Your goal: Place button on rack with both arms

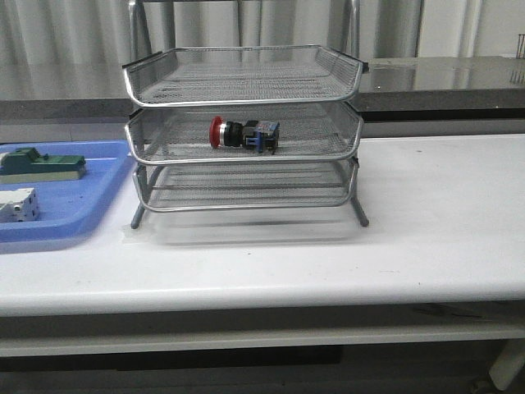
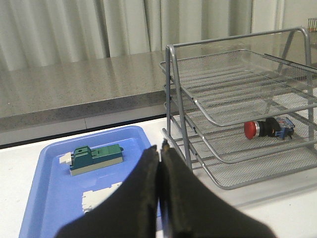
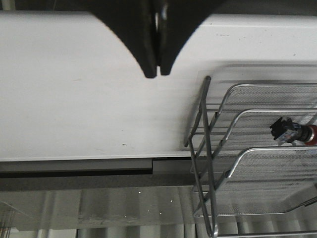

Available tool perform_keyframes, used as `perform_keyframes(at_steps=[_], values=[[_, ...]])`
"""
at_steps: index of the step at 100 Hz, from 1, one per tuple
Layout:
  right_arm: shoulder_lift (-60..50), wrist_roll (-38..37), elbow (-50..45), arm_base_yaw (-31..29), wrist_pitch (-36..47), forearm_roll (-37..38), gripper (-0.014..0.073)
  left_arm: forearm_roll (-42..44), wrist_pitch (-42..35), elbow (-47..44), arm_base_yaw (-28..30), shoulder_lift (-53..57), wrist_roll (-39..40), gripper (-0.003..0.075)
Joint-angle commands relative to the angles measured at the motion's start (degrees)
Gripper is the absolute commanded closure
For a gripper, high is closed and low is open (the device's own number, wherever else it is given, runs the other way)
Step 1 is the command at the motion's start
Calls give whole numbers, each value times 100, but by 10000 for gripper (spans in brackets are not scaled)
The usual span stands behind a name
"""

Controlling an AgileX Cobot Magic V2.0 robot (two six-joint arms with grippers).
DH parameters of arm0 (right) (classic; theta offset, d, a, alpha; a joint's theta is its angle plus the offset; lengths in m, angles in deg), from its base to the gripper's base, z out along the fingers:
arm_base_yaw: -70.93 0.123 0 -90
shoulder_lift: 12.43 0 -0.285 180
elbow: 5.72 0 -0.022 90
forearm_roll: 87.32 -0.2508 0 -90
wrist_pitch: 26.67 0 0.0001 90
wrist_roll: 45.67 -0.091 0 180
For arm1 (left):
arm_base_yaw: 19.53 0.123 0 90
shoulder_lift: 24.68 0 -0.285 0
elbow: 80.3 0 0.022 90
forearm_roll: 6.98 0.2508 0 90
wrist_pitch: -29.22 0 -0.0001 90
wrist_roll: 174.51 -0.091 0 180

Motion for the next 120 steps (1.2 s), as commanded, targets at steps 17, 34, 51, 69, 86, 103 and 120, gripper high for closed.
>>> perform_keyframes(at_steps=[17, 34, 51, 69, 86, 103, 120], values=[[-764, -1177, -537, -27, 642, 879, 651, -66, -478, 147, -3, -44, 68, 741], [-976, -1177, -903, -27, 754, 879, 651, -66, -478, 147, -3, -44, 68, 741], [-976, -1177, -1248, -27, 1299, 874, 651, -66, -468, 147, -3, -44, 68, 741], [-976, -1177, -1238, -27, 1262, 874, 651, -66, -468, 147, -3, -44, 68, 741], [-976, -1177, -1238, -27, 1251, 874, 651, -66, -468, 147, -3, -44, 68, 741], [-976, -1177, -1238, -27, 1245, 874, 651, -66, -468, 147, -3, -44, 68, 741], [-976, -1177, -1238, -27, 1245, 874, 651, -66, -468, 147, -3, -44, 68, 741]])
